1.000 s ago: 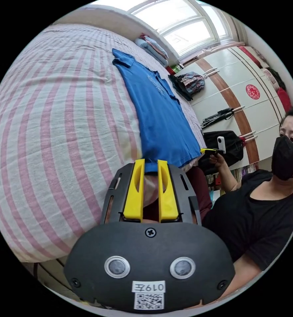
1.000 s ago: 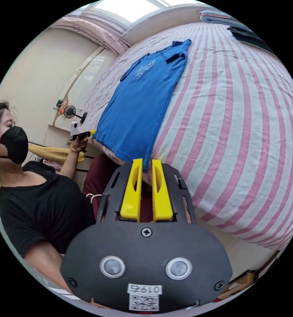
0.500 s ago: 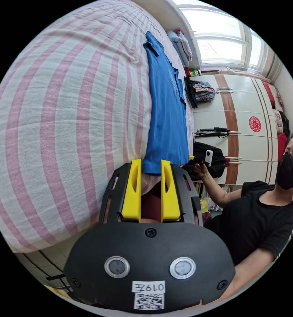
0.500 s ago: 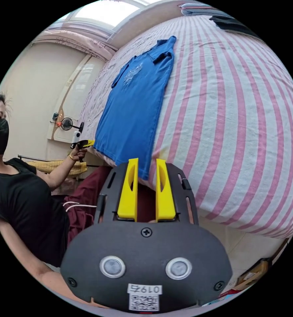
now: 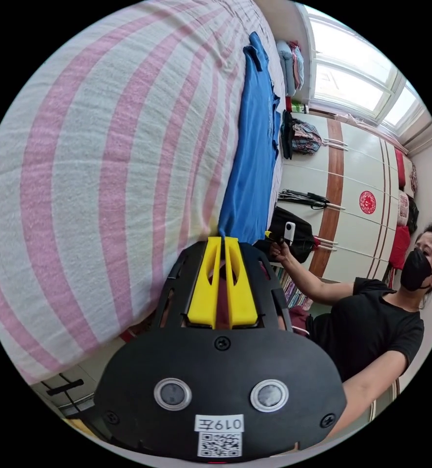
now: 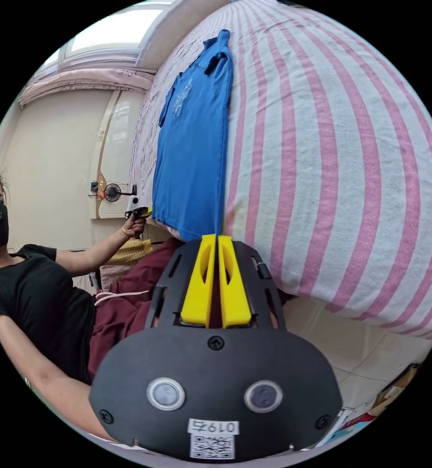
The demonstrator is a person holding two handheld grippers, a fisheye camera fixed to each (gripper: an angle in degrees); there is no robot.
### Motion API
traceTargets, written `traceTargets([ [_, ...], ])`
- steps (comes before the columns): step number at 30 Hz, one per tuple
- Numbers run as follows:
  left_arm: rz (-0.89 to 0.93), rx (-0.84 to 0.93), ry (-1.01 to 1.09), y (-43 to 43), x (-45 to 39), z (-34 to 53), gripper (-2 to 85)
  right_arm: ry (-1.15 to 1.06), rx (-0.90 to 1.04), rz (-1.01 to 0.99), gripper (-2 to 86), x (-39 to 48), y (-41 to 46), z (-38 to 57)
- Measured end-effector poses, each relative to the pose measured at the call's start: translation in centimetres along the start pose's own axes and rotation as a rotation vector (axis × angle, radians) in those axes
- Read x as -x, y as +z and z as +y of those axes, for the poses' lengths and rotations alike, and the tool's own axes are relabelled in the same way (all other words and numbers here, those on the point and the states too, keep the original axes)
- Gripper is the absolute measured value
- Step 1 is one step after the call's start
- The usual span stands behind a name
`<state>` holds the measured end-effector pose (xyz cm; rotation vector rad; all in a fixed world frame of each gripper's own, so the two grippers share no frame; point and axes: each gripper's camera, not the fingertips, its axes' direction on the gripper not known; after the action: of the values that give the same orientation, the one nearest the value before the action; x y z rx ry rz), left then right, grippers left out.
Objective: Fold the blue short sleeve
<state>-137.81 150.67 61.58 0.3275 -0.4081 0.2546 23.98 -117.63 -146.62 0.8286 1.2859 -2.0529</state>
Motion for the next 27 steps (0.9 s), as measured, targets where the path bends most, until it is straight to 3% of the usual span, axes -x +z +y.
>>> traceTargets([
  [9, -0.004, 0.06, -0.077, 2.5, 3.9, -2.1, 1.0, 0.078, 0.035, -0.032, -1.0, 1.2, -2.9, -4.3],
  [16, 0.134, 0.041, -0.063, 5.0, 4.5, -5.7, 1.2, 0.054, 0.036, -0.132, -1.0, 4.6, -4.0, -9.2],
  [23, 0.342, -0.161, 0.017, 2.0, 2.8, -12.4, 1.4, 0.068, -0.179, -0.33, -0.9, 6.8, -7.0, -15.8],
  [27, 0.451, -0.285, 0.066, 1.0, 1.3, -21.2, 1.3, 0.076, -0.364, -0.436, -0.8, 8.1, -8.7, -21.6],
])
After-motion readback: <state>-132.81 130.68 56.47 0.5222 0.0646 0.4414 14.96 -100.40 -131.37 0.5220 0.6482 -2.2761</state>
